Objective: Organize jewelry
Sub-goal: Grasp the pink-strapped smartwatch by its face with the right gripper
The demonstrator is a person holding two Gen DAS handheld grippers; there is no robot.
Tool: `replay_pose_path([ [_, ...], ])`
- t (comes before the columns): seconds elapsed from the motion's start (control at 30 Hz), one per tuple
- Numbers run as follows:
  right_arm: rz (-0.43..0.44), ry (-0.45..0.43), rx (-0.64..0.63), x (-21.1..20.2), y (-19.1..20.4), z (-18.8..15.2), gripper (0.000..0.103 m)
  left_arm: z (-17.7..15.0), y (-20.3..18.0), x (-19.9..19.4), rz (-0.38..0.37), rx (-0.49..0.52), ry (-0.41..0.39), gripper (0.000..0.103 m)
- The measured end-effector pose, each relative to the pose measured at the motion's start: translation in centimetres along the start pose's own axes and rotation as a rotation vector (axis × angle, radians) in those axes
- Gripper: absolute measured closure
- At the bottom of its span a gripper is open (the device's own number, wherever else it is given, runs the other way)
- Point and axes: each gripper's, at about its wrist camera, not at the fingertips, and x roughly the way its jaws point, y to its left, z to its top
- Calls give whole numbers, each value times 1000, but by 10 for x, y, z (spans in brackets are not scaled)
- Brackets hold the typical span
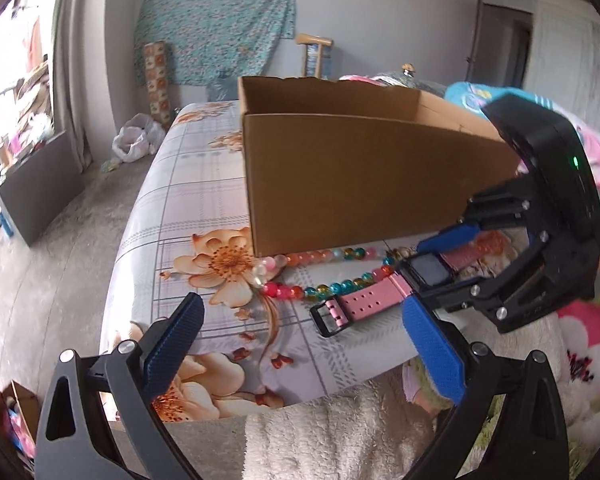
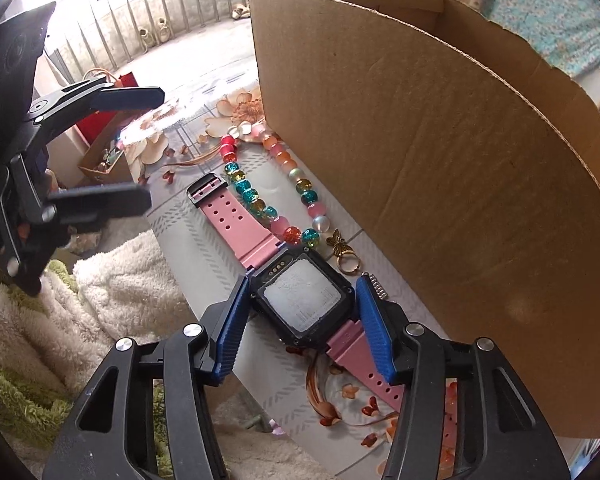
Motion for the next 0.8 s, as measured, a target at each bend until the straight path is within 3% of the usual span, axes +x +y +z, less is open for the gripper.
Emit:
replay_pose_path([
  [0.3, 153, 32, 89, -15, -25, -8, 53, -4, -46, 14, 24, 257, 20, 21],
  [0.6, 282, 36, 143, -24, -47, -9, 53, -13, -82, 36, 63, 422, 57, 52],
  [0.8, 312, 25, 138, -19, -40, -7, 53, -14, -87, 45, 74, 418, 78, 85],
])
